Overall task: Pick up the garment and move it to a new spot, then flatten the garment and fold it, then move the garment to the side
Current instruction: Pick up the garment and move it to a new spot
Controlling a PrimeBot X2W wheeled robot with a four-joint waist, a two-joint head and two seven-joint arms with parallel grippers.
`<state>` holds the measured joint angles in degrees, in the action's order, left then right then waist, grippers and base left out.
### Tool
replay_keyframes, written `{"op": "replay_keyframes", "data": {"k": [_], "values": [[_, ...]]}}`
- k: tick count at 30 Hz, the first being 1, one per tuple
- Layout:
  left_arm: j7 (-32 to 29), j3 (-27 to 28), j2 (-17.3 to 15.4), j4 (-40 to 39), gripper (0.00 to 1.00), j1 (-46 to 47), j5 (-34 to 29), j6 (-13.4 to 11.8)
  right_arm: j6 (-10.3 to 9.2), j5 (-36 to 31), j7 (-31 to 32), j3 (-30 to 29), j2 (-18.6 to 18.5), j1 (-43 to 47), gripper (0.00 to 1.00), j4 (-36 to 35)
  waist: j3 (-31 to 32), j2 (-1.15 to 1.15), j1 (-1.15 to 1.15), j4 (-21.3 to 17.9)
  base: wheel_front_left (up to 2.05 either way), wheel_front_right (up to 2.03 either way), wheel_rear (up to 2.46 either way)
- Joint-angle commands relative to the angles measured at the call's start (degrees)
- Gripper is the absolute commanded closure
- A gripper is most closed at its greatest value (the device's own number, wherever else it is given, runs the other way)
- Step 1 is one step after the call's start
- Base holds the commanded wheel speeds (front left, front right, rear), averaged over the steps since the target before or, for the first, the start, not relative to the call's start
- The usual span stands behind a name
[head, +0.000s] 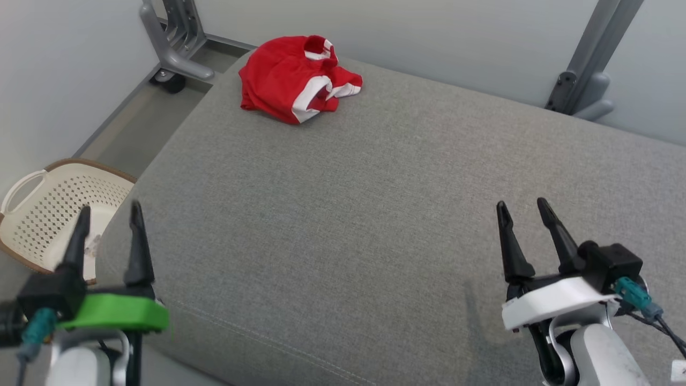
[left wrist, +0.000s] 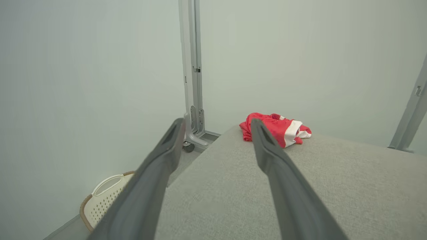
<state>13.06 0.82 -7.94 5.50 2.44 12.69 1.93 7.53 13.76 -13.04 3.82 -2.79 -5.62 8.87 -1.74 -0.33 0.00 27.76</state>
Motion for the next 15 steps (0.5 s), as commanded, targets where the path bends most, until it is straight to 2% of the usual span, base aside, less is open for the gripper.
{"op": "replay_keyframes", "data": {"k": [1, 3, 10, 11, 12, 15], "values": [[-1.28, 0.5, -1.82, -0.16, 0.0, 5.52, 0.73, 1.0, -0.09, -1.3, 0.69, -0.5, -0.22, -1.79, 0.0, -1.59, -4.75, 0.33, 0.0, -3.38, 0.0, 0.0, 0.0], [-3.04, 1.18, -2.77, -0.16, 0.0, 10.71, 2.7, 1.94, -0.09, -2.12, 1.28, -0.52, -0.22, -3.0, 0.0, -2.99, -7.05, 0.33, 0.0, -4.99, 0.0, 0.0, 0.0], [-10.48, 1.27, -10.71, 2.79, 0.0, 29.42, 4.69, 4.21, -0.09, -4.68, 3.23, -0.16, -0.23, -8.45, 0.0, -7.84, -15.87, 0.33, 0.0, -12.08, 0.0, 0.0, 0.0], [-10.48, 1.27, -10.71, 2.79, 0.0, 29.42, 4.69, 4.21, -0.09, -4.68, 3.23, -0.16, -0.23, -8.45, 0.0, -7.84, -15.87, 0.33, 0.0, -12.08, 0.0, 0.0, 0.0], [-12.5, 1.03, -12.74, 4.42, 0.0, 34.13, 5.49, 4.63, -0.09, -5.28, 3.72, -0.01, -0.22, -9.84, 0.0, -9.13, -18.3, 0.33, 0.0, -14.17, 0.0, 0.0, 0.0], [-15.13, 0.49, -16.1, 7.97, 0.0, 40.93, 6.07, 5.01, -0.09, -6.19, 4.38, -0.1, -0.22, -11.67, 0.0, -11.15, -21.98, 0.33, 0.0, -17.22, 0.0, 0.0, 0.0]]}}
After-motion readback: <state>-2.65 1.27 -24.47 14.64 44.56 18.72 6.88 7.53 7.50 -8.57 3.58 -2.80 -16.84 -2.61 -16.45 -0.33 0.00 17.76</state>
